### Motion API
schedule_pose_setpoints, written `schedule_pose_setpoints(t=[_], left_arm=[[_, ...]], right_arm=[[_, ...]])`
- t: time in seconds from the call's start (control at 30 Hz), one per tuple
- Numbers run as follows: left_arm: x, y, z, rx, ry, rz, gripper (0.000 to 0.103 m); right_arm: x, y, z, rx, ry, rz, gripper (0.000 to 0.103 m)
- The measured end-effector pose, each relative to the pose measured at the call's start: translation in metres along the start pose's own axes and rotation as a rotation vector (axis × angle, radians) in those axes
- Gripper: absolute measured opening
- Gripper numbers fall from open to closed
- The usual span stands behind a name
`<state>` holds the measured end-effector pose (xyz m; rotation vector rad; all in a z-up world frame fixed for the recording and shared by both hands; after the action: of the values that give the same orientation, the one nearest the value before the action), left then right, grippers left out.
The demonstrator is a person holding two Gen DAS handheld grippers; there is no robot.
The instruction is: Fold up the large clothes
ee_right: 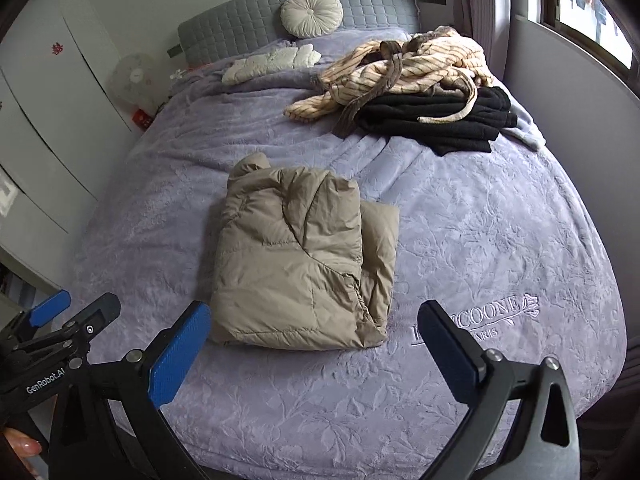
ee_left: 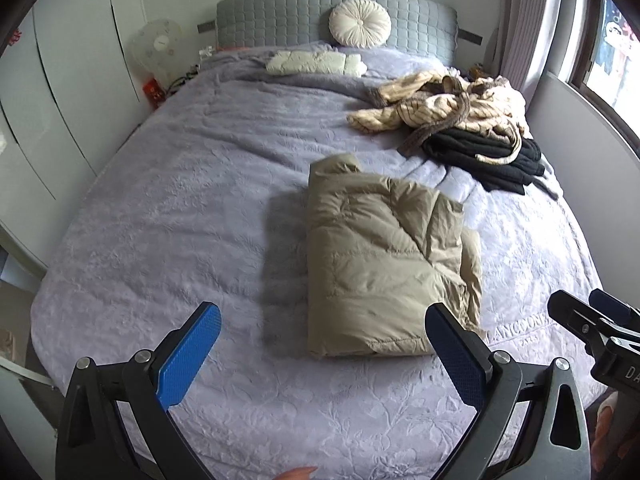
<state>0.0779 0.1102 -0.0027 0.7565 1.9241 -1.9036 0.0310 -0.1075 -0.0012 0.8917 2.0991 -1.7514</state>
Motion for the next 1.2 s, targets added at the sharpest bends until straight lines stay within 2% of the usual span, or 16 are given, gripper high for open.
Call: schedule_pose_setpoints(t=[0.23,0.67,1.2], left_arm=[[-0.009,-0.018,-0.008,-0.011,-0.026,0.039,0.102],[0.000,-0.029,-0.004,0.006,-0.037,0.031,0.102],[0.000,-0.029,-0.001,0.011,-0.024,0.040,0.102]], right_arm=[[-0.002,-0.014,-0.002,0.043,-0.027,0.032,0.103],[-0.001,-0.024,-0.002,0.089,-0.037,0.054,0.103],[0.000,-0.025,-0.004,0.090,-0.036,0.055,0.103]])
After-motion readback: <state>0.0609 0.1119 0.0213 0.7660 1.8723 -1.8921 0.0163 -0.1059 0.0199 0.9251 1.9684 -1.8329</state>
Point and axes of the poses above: each gripper's, at about its wrist camera, not at the fingertips, and y roughly the way its jaws point, z to its right, x to its underside, the point moved 9 cm from there along y, roughly the way its jaws point, and after that the axes turned 6 degrees about -x, right-handed, at the moved point
